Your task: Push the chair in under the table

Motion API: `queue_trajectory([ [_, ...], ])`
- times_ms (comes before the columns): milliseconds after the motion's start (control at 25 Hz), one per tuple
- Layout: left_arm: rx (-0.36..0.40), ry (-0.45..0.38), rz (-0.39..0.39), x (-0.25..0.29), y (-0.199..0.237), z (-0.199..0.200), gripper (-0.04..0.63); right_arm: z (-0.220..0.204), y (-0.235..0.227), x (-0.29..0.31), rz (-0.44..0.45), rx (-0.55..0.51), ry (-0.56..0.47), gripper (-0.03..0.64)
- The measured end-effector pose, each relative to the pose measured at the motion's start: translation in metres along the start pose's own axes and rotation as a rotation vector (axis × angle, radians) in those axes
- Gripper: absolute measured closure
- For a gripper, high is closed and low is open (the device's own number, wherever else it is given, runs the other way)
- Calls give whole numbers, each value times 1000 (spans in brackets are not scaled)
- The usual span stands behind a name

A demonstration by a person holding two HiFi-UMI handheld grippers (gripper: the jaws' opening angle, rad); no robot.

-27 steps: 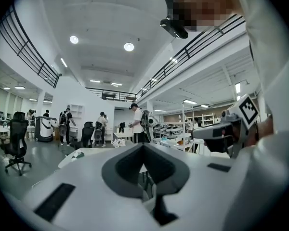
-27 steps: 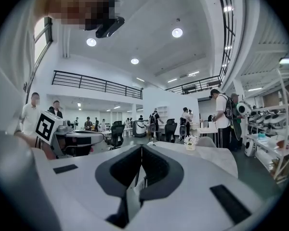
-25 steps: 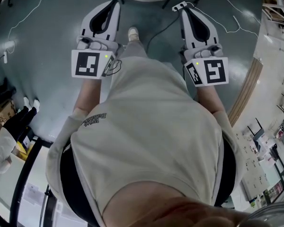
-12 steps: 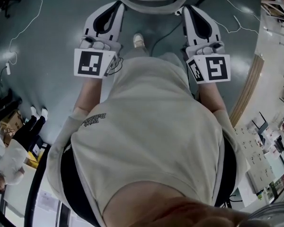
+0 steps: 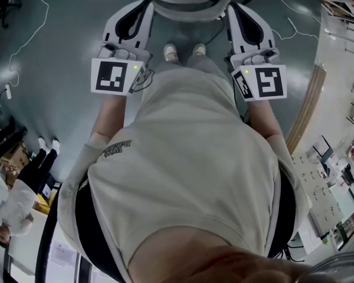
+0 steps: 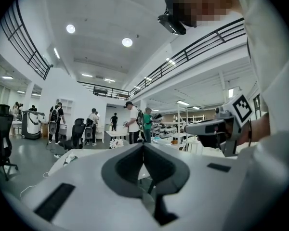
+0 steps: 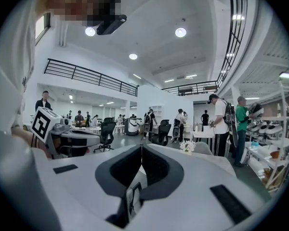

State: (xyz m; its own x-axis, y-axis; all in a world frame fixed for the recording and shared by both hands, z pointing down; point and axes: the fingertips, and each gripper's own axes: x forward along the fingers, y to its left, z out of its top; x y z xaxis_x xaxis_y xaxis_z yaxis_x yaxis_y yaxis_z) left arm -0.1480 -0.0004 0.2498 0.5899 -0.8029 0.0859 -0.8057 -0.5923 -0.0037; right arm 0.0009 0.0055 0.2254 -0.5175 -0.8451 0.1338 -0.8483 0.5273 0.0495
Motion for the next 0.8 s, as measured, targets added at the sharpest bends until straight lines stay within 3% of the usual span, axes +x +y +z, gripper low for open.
queue_trajectory([
  [200,-18,-1,33,7,-5,8,584,2,-11,3,26,1,-14,607],
  [480,33,36,34,21,-21,8,584,-3,-26,3,98,-18,10,606],
  [720,191,225,-120,52,-47,-22,581,-33,-38,13,225,-91,158,604],
  [760,207,251,-144,58,-51,-29,581,-42,-41,16,248,-111,191,597],
  [800,215,275,-167,64,-55,-36,570,-52,-43,20,269,-131,225,548],
])
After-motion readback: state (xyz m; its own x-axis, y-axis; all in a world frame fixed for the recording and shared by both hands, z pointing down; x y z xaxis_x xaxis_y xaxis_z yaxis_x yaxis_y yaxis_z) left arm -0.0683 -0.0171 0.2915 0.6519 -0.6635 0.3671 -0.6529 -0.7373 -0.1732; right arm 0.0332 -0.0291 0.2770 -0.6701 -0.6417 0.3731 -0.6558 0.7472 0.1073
